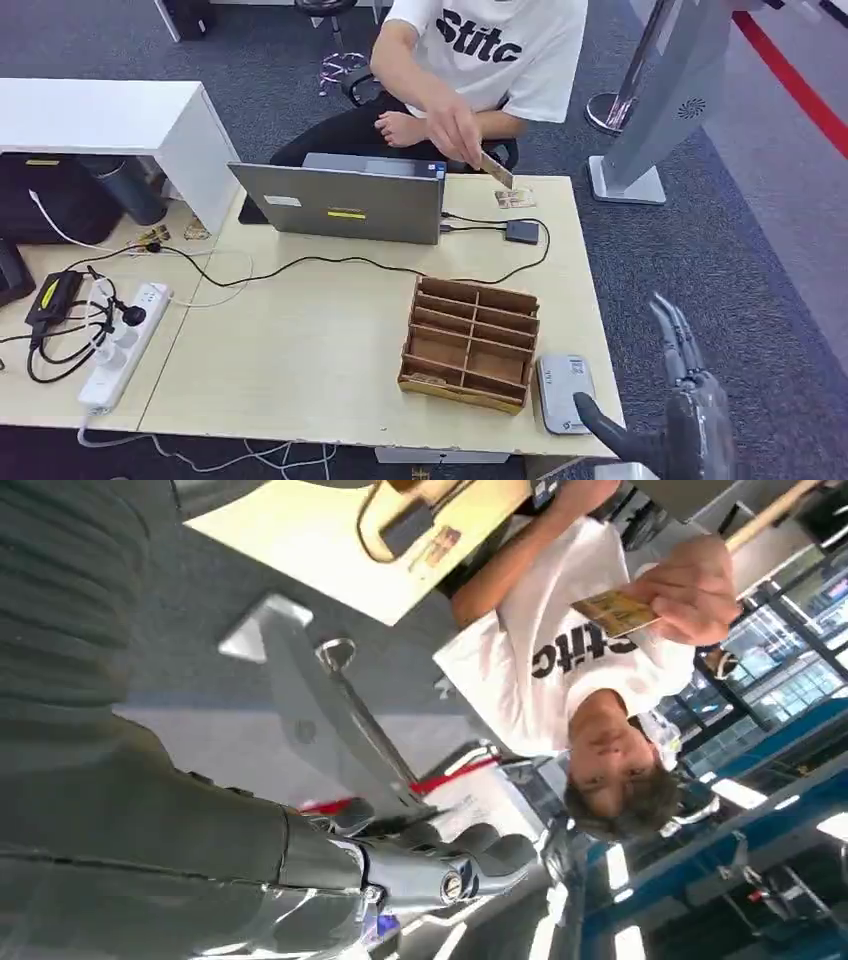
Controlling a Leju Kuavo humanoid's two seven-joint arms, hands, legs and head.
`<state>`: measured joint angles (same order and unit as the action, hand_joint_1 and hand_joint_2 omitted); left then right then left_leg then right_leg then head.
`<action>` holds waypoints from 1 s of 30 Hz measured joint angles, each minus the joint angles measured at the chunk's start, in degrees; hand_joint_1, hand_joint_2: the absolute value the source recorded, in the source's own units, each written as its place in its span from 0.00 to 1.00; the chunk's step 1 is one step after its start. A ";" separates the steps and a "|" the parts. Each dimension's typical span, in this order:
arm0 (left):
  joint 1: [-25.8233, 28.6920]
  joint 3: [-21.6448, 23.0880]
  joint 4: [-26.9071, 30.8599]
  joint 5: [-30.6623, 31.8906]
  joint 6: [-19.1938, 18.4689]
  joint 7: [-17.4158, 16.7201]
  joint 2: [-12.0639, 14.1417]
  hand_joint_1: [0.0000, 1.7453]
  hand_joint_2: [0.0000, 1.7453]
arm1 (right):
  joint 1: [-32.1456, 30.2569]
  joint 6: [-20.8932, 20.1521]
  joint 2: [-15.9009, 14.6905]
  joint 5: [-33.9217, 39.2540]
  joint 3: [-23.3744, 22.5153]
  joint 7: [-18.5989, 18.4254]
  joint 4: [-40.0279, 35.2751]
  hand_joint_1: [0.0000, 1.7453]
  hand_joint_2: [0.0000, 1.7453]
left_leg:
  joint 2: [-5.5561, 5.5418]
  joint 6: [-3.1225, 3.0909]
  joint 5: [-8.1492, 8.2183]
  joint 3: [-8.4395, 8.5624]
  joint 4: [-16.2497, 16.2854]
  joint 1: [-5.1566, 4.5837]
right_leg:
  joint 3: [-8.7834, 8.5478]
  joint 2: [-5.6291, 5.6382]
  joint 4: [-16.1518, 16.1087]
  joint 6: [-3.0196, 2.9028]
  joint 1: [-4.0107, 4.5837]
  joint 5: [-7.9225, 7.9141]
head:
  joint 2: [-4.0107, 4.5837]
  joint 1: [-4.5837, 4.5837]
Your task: Pass the card to the sensor for recognition and then transmit it.
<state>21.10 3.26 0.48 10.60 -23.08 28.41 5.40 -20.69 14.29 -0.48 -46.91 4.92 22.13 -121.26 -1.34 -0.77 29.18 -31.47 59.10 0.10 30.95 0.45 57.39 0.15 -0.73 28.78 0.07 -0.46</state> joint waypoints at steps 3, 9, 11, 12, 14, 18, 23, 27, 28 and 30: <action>-0.50 0.66 0.00 1.60 -1.09 0.42 2.25 0.00 1.00 | 6.55 -1.44 -1.07 -2.80 2.34 -3.91 2.62 0.00 1.00 | -0.03 0.01 -0.09 0.00 0.00 0.00 | -0.04 0.00 0.02 -0.07 0.01 -0.06 | 0.00 0.02; -1.99 1.73 0.00 6.08 -2.80 0.55 6.10 0.00 1.00 | 21.73 -5.68 -2.36 -7.71 5.57 -12.35 12.31 0.00 1.00 | -0.01 0.12 -0.30 -0.03 0.00 0.01 | -0.06 0.04 0.07 -0.15 0.01 -0.22 | 0.00 0.00; -2.39 1.75 0.00 7.15 -3.10 0.55 7.04 0.00 1.00 | 25.57 -7.57 -2.42 -6.30 6.29 -14.20 15.76 0.00 1.00 | -0.01 0.12 -0.32 -0.02 0.00 0.01 | -0.06 0.04 0.08 -0.18 0.01 -0.24 | 0.00 0.00; -2.61 1.75 0.00 7.54 -3.17 0.55 7.41 0.00 1.00 | 27.03 -8.55 -2.42 -4.86 6.44 -14.90 17.47 0.00 1.00 | -0.03 0.11 -0.34 -0.03 0.00 0.01 | -0.06 0.03 0.08 -0.18 0.01 -0.24 | 0.00 0.00; -2.83 1.75 0.00 7.95 -3.19 0.46 7.95 0.00 1.00 | 29.28 -10.28 -2.40 -2.11 6.53 -15.78 19.96 0.00 1.00 | -0.08 0.08 -0.36 -0.06 0.00 0.00 | -0.05 -0.02 0.09 -0.18 0.01 -0.24 | 0.00 0.02; -3.34 1.75 0.00 9.07 -3.34 -0.13 8.65 0.00 1.00 | 33.07 -14.80 -1.37 5.98 6.55 -18.22 24.85 0.00 1.00 | -0.08 0.09 -0.35 -0.11 0.00 0.00 | 0.01 -0.02 0.10 -0.20 0.01 -0.25 | 0.00 0.00; -3.71 1.75 0.00 10.77 -3.52 -0.13 9.13 0.00 1.00 | 36.30 -16.26 0.00 10.78 6.71 -19.07 28.32 0.92 1.00 | -0.08 0.09 -0.35 -0.16 0.00 0.00 | 0.06 -0.03 0.10 -0.20 0.01 -0.24 | 0.00 0.04; -3.98 1.68 0.00 12.11 -3.50 -0.26 9.15 0.00 1.00 | 37.12 -17.90 0.70 15.53 7.38 -19.47 29.28 1.00 1.00 | -0.08 0.09 -0.35 -0.18 0.00 0.00 | 0.09 -0.02 0.10 -0.20 0.01 -0.24 | 0.00 0.00; -4.02 1.66 0.00 12.24 -3.49 -0.33 9.18 0.00 1.00 | 37.20 -18.34 0.83 16.95 7.43 -19.47 29.46 1.00 1.00 | -0.08 0.09 -0.35 -0.18 0.00 0.00 | 0.09 -0.02 0.10 -0.20 0.01 -0.24 | 0.00 0.02; -4.15 1.53 0.00 12.72 -3.49 -0.74 9.15 0.00 1.00 | 37.37 -18.97 1.18 19.59 7.47 -19.47 29.94 1.00 1.00 | -0.08 0.09 -0.35 -0.19 0.00 0.00 | 0.10 -0.02 0.10 -0.20 0.01 -0.24 | 0.00 0.02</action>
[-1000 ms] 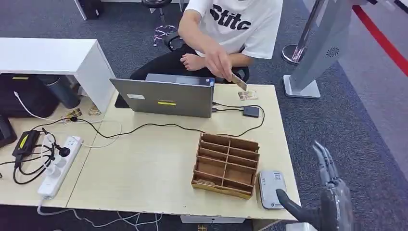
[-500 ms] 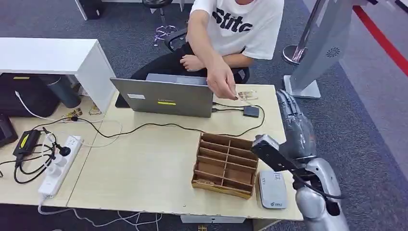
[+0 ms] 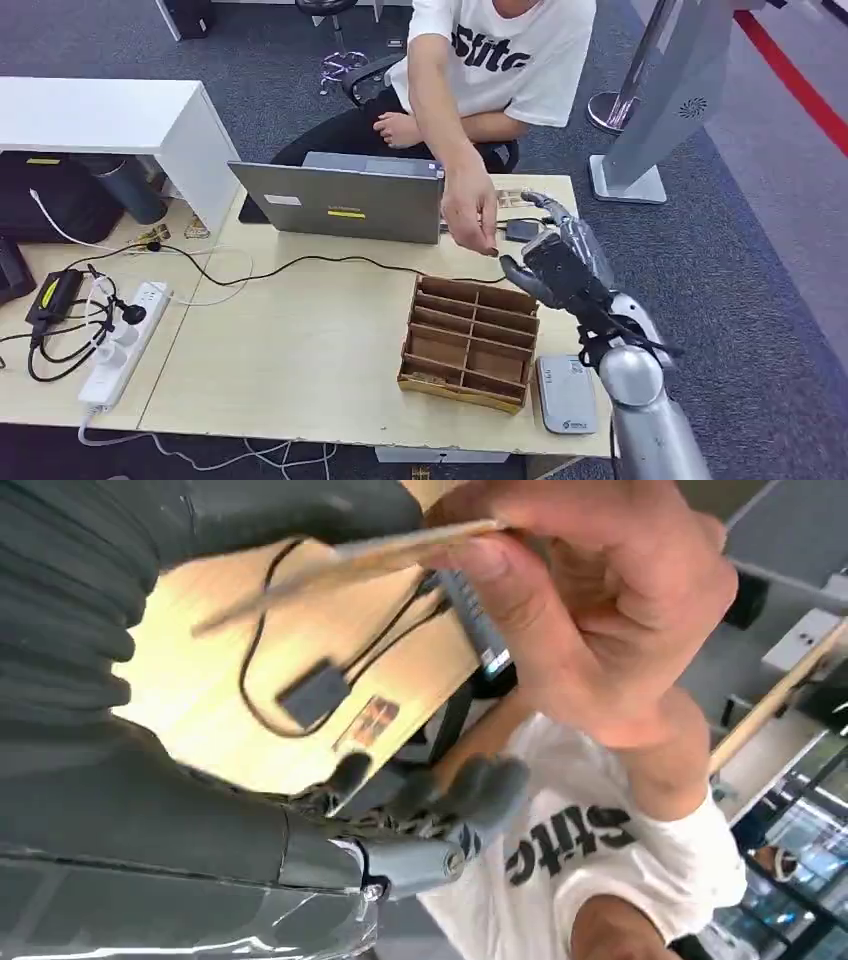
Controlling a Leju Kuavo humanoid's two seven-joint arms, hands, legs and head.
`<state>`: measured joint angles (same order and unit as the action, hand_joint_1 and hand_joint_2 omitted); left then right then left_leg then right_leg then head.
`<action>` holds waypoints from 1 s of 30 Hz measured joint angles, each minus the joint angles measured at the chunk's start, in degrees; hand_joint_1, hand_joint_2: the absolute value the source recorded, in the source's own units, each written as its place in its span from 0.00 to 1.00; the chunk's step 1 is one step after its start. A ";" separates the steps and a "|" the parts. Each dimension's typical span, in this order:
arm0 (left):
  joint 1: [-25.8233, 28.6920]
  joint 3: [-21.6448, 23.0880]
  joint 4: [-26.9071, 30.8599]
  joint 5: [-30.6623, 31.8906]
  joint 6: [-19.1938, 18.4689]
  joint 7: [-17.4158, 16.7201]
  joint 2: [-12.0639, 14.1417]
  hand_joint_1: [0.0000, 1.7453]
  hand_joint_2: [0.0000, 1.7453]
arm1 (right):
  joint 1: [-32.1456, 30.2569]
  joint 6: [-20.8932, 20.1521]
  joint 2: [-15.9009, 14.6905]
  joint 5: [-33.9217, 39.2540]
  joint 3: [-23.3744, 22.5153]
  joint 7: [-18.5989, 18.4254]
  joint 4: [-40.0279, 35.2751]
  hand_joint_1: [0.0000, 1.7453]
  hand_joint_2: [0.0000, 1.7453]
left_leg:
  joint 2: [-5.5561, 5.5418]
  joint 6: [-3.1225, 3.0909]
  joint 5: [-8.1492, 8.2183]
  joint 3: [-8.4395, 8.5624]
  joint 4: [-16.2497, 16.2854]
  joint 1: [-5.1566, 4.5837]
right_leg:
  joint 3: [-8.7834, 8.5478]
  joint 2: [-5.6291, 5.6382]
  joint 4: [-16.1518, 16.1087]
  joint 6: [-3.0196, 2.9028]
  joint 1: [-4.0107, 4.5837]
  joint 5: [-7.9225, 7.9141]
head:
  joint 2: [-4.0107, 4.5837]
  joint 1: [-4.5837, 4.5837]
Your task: Pass the card to the sensor for recognition and then transmit it.
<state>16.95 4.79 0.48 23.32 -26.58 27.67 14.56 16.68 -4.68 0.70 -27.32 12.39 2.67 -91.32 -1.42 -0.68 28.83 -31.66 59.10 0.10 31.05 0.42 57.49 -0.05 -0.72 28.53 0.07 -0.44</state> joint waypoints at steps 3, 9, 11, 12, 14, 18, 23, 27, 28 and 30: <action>-0.14 -0.42 0.00 0.22 0.02 -0.06 0.00 0.00 1.00 | 0.30 -0.13 0.17 0.52 0.09 0.00 0.54 1.00 1.00 | 0.00 0.00 0.00 0.00 0.00 0.00 | -0.01 0.00 0.00 0.00 0.00 0.00 | 0.00 0.00; -0.20 -0.85 0.00 0.55 0.09 -0.15 0.00 0.00 1.00 | 0.77 -0.11 0.24 0.89 0.13 0.00 1.27 1.00 1.00 | 0.00 0.00 0.00 0.01 0.00 0.00 | -0.01 0.00 0.00 0.00 0.00 0.00 | 0.00 0.00; -0.22 -0.98 0.00 0.85 0.09 -0.17 -0.02 0.00 1.00 | 0.76 0.02 0.24 1.07 0.13 0.04 1.27 1.00 1.00 | 0.01 0.00 0.00 0.02 0.00 0.00 | 0.00 0.01 0.00 0.00 0.00 -0.01 | 0.00 -0.02; -0.23 -1.14 0.00 0.92 0.09 -0.20 -0.02 0.00 1.00 | 0.75 0.13 0.24 1.18 0.13 0.09 1.27 1.00 1.00 | 0.01 0.00 0.00 0.02 0.00 0.00 | 0.00 0.01 0.00 0.00 0.00 0.00 | 0.00 0.00; -0.23 -1.44 0.00 0.98 0.11 -0.44 -0.04 0.00 1.00 | 0.56 0.33 0.22 1.44 0.11 0.31 1.14 1.00 1.00 | 0.01 0.00 0.00 0.01 0.01 -0.01 | 0.02 0.01 0.00 0.00 0.00 0.00 | 0.00 0.00; -0.22 -2.14 0.00 0.98 0.28 -0.55 -0.20 0.00 1.00 | -0.66 0.64 0.15 1.57 0.07 0.79 -0.20 1.00 1.00 | 0.01 0.00 0.00 -0.01 0.00 -0.01 | 0.06 0.01 0.00 0.00 0.00 0.00 | 0.00 -0.02; 0.19 -4.11 0.00 0.24 1.77 -1.27 -1.53 0.00 1.00 | -8.19 3.75 -1.53 -0.15 -0.43 5.04 -7.81 1.00 1.00 | -0.15 -0.01 0.05 -0.05 0.01 -0.01 | 0.07 -0.12 -0.02 0.06 -0.01 0.07 | 0.00 -0.02; 1.14 -6.03 -0.02 -0.72 3.45 -1.81 -3.95 0.00 1.00 | -18.59 6.34 -3.04 -1.77 -2.86 9.25 -16.63 1.00 1.00 | -0.15 -0.07 0.23 -0.12 0.01 -0.02 | 0.10 -0.11 -0.04 0.10 -0.03 0.14 | 0.00 0.00; 1.19 -6.31 -0.02 -0.74 3.54 -1.86 -4.32 0.00 1.00 | -19.94 6.40 -3.28 -1.90 -3.23 9.49 -17.94 1.00 1.00 | -0.07 -0.05 0.25 -0.12 0.01 -0.03 | 0.11 -0.04 -0.04 0.10 -0.03 0.14 | 0.00 -0.02; 1.16 -6.82 0.00 -0.88 3.61 -1.88 -4.61 0.00 1.00 | -21.67 6.38 -3.58 -1.93 -3.87 9.64 -19.91 1.00 1.00 | -0.05 -0.08 0.28 -0.09 0.01 -0.05 | 0.10 -0.04 -0.05 0.09 -0.03 0.15 | 0.00 0.00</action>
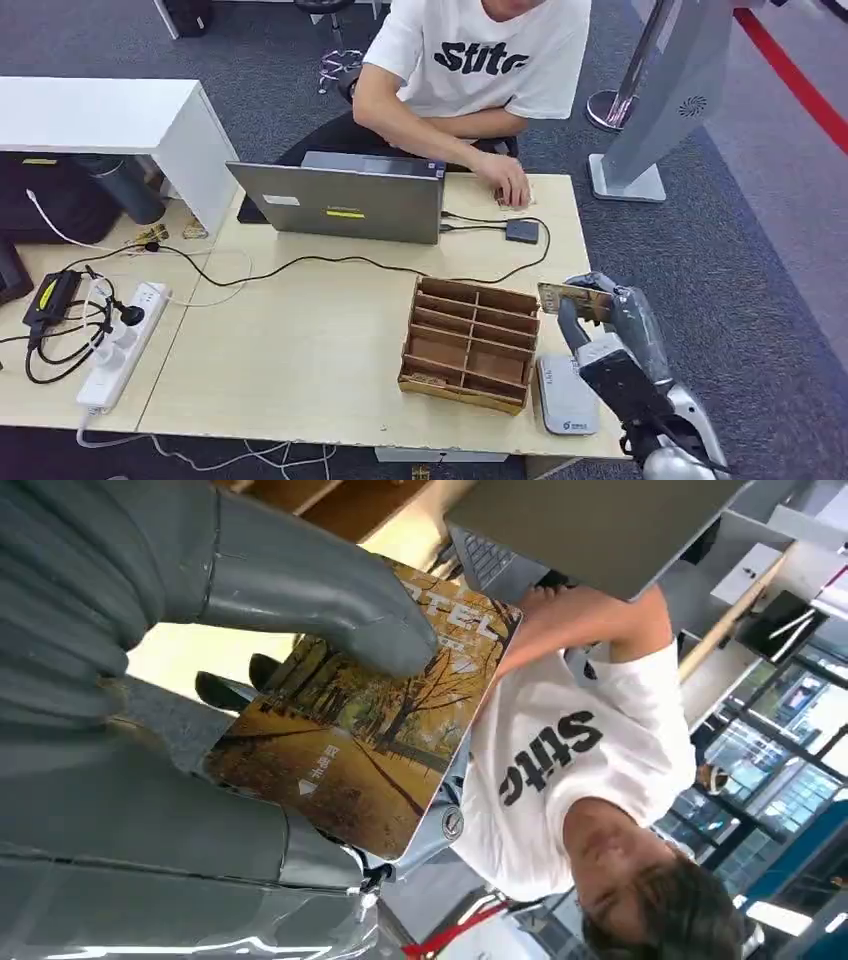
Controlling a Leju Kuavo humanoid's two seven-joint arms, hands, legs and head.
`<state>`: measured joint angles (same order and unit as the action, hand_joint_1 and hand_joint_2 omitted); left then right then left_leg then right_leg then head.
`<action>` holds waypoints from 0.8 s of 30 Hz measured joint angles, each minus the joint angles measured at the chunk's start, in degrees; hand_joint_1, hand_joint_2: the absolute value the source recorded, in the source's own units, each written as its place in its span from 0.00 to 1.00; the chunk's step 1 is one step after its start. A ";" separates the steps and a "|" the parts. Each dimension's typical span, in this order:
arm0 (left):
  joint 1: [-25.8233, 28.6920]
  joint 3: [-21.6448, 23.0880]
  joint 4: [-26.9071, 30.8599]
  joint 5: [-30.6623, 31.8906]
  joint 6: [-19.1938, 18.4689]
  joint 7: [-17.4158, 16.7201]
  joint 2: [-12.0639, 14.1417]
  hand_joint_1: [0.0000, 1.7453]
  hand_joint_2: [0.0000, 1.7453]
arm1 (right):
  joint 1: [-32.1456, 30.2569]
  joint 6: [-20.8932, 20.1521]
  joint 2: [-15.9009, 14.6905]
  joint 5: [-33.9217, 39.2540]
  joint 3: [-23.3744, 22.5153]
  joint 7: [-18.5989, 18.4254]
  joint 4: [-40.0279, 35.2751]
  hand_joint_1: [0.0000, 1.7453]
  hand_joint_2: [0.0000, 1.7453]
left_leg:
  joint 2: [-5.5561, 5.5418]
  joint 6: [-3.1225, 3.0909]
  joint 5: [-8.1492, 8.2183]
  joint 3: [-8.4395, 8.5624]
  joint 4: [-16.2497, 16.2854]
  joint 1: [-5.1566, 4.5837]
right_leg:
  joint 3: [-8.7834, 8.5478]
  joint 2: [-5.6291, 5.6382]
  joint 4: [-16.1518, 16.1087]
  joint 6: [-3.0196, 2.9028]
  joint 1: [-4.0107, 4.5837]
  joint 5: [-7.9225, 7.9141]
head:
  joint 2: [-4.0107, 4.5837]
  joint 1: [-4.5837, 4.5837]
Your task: Pass the card to the sensor for recognition and then transmit it.
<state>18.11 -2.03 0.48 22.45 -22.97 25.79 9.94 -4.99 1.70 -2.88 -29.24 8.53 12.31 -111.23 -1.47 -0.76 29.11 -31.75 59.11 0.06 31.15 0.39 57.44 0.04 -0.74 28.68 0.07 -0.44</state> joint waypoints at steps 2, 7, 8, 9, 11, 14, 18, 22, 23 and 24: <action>0.04 -0.33 0.00 0.00 -0.04 -0.02 -0.24 0.00 1.00 | -1.01 -0.02 -0.11 -0.09 -0.35 0.07 -1.21 1.00 1.00 | 0.00 0.00 -0.01 0.00 0.00 0.00 | 0.00 0.00 0.00 0.00 0.00 0.00 | 0.00 -0.02; 0.06 -1.05 0.00 -0.64 -0.04 -0.11 -0.81 0.00 1.00 | -3.12 0.42 -0.42 -0.88 -1.12 0.79 -3.48 1.00 1.00 | -0.05 0.05 -0.05 0.12 0.00 0.01 | 0.00 -0.05 0.00 -0.01 0.01 -0.01 | 0.00 -0.02; 0.10 -1.36 -0.02 -1.20 0.30 -0.22 -1.14 0.00 1.00 | -4.63 1.15 -0.44 -1.55 -1.62 1.46 -4.30 1.00 1.00 | -0.13 0.05 -0.05 0.12 0.00 0.01 | -0.02 -0.12 0.00 -0.01 0.01 0.00 | 0.00 -0.04; 0.20 -1.64 -0.02 -1.79 0.83 -0.26 -1.64 0.00 1.00 | -6.48 2.19 -0.50 -2.36 -2.26 2.23 -5.34 1.00 1.00 | -0.22 0.05 -0.04 0.10 0.00 0.00 | -0.04 -0.20 0.00 0.02 0.01 0.04 | 0.00 0.00; 0.74 -2.31 -0.02 -3.14 2.05 -0.50 -2.94 0.00 1.00 | -11.36 4.52 -0.53 -3.93 -4.43 4.06 -7.49 1.00 1.00 | -0.20 0.03 -0.02 0.06 0.00 0.01 | -0.11 -0.19 0.00 0.05 0.00 0.06 | 0.00 -0.02; 1.08 -3.04 -0.11 -4.83 3.28 -0.59 -5.09 0.00 1.00 | -17.30 4.48 -0.42 -6.27 -8.44 5.09 -9.32 1.00 1.00 | -0.15 -0.07 0.10 0.06 0.00 0.00 | -0.11 -0.13 -0.03 0.12 -0.02 0.12 | 0.00 0.02; 1.34 -3.52 -0.33 -6.10 3.56 -1.03 -6.56 0.00 1.00 | -22.15 1.57 0.00 -13.43 -12.33 3.78 -9.55 1.00 1.00 | -0.14 -0.06 0.24 0.09 0.00 0.00 | -0.07 -0.13 -0.07 0.14 -0.02 0.21 | 0.00 -0.02; 1.33 -3.52 -0.33 -6.27 2.43 -1.05 -6.53 0.00 1.00 | -22.83 4.20 -0.64 -23.40 -11.54 -1.10 -6.89 1.00 1.00 | -0.06 -0.05 0.23 0.17 0.00 0.00 | -0.11 -0.09 -0.06 0.13 -0.01 0.20 | 0.00 -0.02; 1.33 -3.52 -0.33 -6.29 2.25 -1.07 -6.43 0.00 1.00 | -22.82 5.61 -1.18 -25.37 -10.76 -2.55 -6.00 1.00 1.00 | -0.06 -0.05 0.23 0.19 0.00 0.00 | -0.13 -0.09 -0.06 0.13 0.00 0.20 | 0.00 -0.02; 1.33 -3.52 -0.33 -6.32 2.10 -1.09 -6.36 0.00 1.00 | -22.76 6.78 -1.60 -26.74 -10.03 -3.90 -5.27 1.00 1.00 | -0.07 -0.04 0.22 0.20 0.00 0.00 | -0.15 -0.09 -0.06 0.12 0.00 0.20 | 0.00 0.00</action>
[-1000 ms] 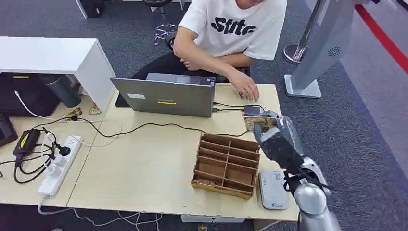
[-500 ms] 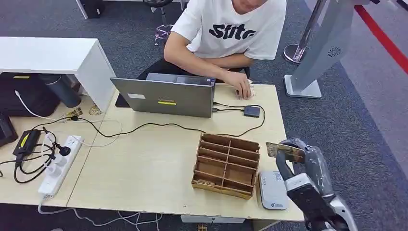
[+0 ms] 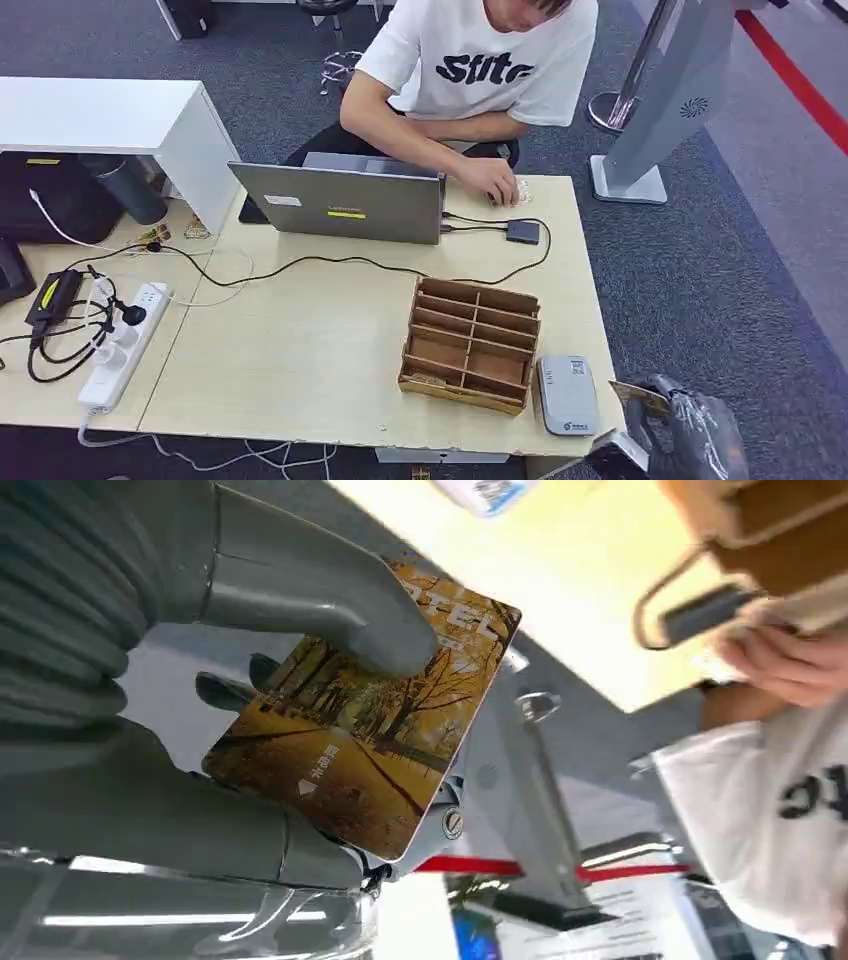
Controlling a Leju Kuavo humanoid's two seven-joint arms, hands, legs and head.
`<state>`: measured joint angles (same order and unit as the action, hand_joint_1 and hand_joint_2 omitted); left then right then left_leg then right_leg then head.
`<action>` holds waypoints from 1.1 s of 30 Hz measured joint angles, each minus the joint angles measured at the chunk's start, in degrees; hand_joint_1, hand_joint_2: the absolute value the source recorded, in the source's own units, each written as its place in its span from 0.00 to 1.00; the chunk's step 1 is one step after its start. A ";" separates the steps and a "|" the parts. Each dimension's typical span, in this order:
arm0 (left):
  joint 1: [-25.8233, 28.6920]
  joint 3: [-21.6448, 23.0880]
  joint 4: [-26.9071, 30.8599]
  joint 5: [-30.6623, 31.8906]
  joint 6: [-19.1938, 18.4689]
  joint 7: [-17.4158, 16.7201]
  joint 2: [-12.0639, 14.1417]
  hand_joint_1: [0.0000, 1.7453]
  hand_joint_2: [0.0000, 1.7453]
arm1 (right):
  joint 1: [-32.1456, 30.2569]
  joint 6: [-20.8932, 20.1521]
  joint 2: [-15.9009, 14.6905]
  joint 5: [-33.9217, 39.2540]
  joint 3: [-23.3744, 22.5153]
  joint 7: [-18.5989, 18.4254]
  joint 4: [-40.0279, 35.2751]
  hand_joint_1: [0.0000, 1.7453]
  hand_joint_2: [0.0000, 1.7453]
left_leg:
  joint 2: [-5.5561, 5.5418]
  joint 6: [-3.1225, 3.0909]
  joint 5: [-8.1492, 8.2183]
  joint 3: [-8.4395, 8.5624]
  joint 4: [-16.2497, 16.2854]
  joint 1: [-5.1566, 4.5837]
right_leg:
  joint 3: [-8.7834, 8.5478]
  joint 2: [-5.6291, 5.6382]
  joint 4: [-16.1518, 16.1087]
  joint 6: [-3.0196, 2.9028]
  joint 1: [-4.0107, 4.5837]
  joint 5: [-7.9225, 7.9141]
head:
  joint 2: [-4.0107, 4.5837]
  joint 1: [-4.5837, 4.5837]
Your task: Pass the card to the sensor for recognition and then transmit it.
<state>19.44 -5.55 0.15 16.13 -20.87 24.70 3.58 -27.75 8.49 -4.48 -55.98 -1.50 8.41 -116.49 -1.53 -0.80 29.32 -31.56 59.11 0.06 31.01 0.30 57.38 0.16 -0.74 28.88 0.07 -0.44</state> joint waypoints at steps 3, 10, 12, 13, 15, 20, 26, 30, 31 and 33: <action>-0.13 0.00 0.00 -0.04 -0.11 -0.17 0.04 0.00 1.00 | 0.41 3.49 -1.84 -4.78 3.11 -5.19 2.24 1.00 1.00 | 0.00 0.02 -0.01 0.01 0.00 0.01 | 0.00 0.00 0.01 -0.01 0.01 -0.01 | 0.00 -0.02; -0.63 0.00 0.00 -0.17 -0.50 -0.44 0.30 0.00 1.00 | 2.47 7.49 -4.96 -10.26 10.42 -9.52 6.94 1.00 1.00 | 0.00 0.02 -0.02 0.02 0.00 0.01 | -0.05 0.01 0.02 -0.01 0.01 0.00 | 0.00 -0.02; -0.68 0.00 0.00 -0.17 -0.55 -0.44 0.42 0.00 1.00 | 3.23 8.15 -5.40 -10.81 12.09 -10.02 7.87 1.00 1.00 | 0.00 0.02 -0.02 0.02 0.00 0.02 | -0.03 0.01 0.02 -0.02 0.01 0.00 | 0.00 -0.02; -0.71 0.00 0.00 -0.17 -0.57 -0.44 0.44 0.00 1.00 | 3.55 8.30 -5.57 -10.99 12.68 -10.14 8.24 1.00 1.00 | 0.01 0.02 -0.01 0.03 0.00 0.02 | -0.01 0.02 0.02 -0.02 0.01 0.00 | 0.00 0.00; -0.81 0.00 0.00 -0.15 -0.70 -0.44 0.50 0.00 1.00 | 4.08 8.54 -5.96 -11.47 14.11 -10.68 9.17 1.00 1.00 | -0.01 0.02 -0.01 0.03 0.00 0.02 | -0.02 0.01 0.02 -0.01 0.01 0.00 | 0.00 -0.02; -0.97 0.00 0.00 -0.07 -1.11 -0.44 0.90 0.00 1.00 | 5.77 9.15 -7.21 -14.82 17.44 -13.48 11.71 1.00 1.00 | 0.01 0.02 -0.02 0.04 0.00 0.02 | -0.03 0.02 0.02 -0.02 0.00 0.00 | 0.00 0.00; -1.24 0.02 0.00 0.22 -1.48 -0.44 1.40 0.00 1.00 | 7.82 9.85 -8.45 -17.15 21.15 -16.01 15.45 1.00 1.00 | 0.00 0.02 -0.02 0.04 0.00 0.02 | -0.04 0.02 0.02 -0.02 0.00 0.00 | 0.00 -0.02; -1.38 0.04 0.00 0.31 -1.53 -0.50 1.68 0.00 1.00 | 8.85 10.11 -8.94 -17.19 22.42 -16.85 17.66 1.00 1.00 | 0.00 0.02 -0.01 0.04 0.00 0.02 | -0.05 0.02 0.02 -0.02 0.00 0.00 | 0.00 -0.02; -1.41 0.04 0.00 0.33 -1.57 -0.50 1.70 0.00 1.00 | 9.01 10.14 -9.03 -17.19 22.71 -16.91 18.05 1.00 1.00 | 0.00 0.02 -0.01 0.04 0.00 0.02 | -0.04 0.02 0.02 -0.02 0.01 0.00 | 0.00 0.00; -1.43 0.04 0.00 0.33 -1.57 -0.52 1.79 0.00 1.00 | 9.26 10.14 -9.11 -17.19 22.97 -16.98 18.62 1.00 1.00 | 0.00 0.02 -0.01 0.04 0.00 0.02 | -0.04 0.02 0.02 -0.02 0.00 0.00 | 0.00 -0.04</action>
<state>18.01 -5.51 0.15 16.46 -22.45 24.17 5.38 -18.49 18.62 -13.60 -73.18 21.46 -8.57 -97.87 -1.53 -0.78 29.31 -31.51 59.11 0.08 30.97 0.31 57.41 0.14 -0.74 28.88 0.07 -0.48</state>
